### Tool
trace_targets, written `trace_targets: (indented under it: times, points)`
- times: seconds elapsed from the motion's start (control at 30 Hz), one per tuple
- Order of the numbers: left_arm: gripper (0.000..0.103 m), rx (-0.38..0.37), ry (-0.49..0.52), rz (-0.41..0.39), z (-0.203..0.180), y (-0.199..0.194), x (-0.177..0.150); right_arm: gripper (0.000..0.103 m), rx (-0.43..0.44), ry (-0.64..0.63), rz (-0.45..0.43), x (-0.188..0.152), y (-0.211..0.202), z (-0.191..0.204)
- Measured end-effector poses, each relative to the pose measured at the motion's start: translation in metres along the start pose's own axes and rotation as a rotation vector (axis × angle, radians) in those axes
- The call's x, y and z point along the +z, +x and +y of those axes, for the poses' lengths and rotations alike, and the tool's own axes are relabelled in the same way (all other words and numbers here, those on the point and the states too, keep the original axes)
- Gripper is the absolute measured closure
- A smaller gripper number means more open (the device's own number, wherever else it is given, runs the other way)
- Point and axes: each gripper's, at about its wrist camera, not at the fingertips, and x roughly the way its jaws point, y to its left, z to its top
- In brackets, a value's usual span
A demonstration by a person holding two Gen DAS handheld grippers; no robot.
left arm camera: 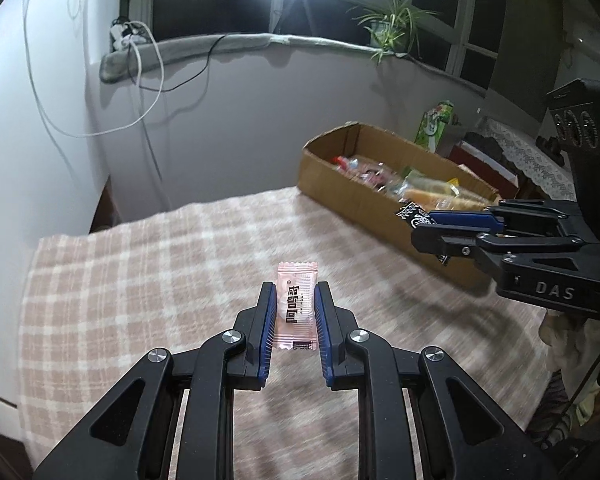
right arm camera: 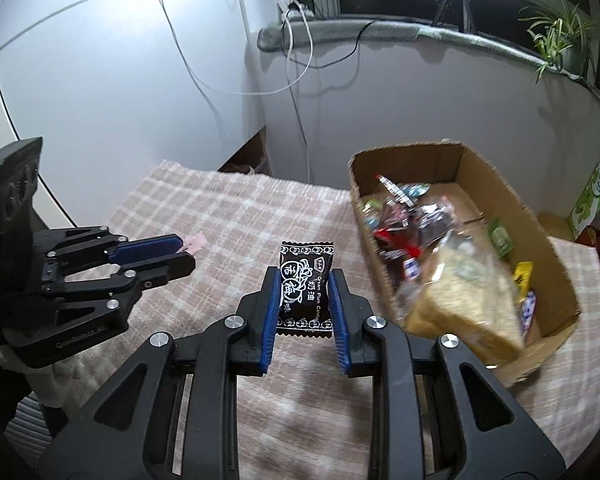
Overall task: Organize snacks
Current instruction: 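Carry the pink candy and black-wrapped candy over the box with both tools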
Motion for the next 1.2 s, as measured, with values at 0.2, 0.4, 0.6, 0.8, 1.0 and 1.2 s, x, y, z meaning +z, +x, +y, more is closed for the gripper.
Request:
trace_targets:
  times: [0.2, 0.4, 0.6, 0.8, 1.0, 1.2]
  points:
    - [0.085, -0.017, 0.01, -0.015, -0.017, 0.005, 0.016, 0.078, -0.013, 0.029, -0.035, 0.005, -0.02, -0.028]
    - [0.085, -0.039, 0.022, -0.026, -0.034, 0.015, 0.031, 0.078, -0.036, 0.057, -0.056, 0.005, -0.038, -0.06]
    - [0.085, -0.054, 0.03, -0.028, -0.05, 0.026, 0.046, 0.078, -0.065, 0.093, -0.05, 0.002, -0.043, -0.093]
    - [0.085, -0.062, 0.04, -0.035, -0.065, 0.039, 0.064, 0.078, -0.077, 0.122, -0.039, 0.0, -0.042, -0.121]
    - [0.085, -0.077, 0.059, -0.035, -0.082, 0.056, 0.082, 0.078, -0.074, 0.146, -0.024, -0.003, -0.034, -0.142]
    - [0.085, -0.091, 0.083, -0.028, -0.097, 0.071, 0.091, 0.078, -0.067, 0.151, -0.002, -0.006, -0.025, -0.154]
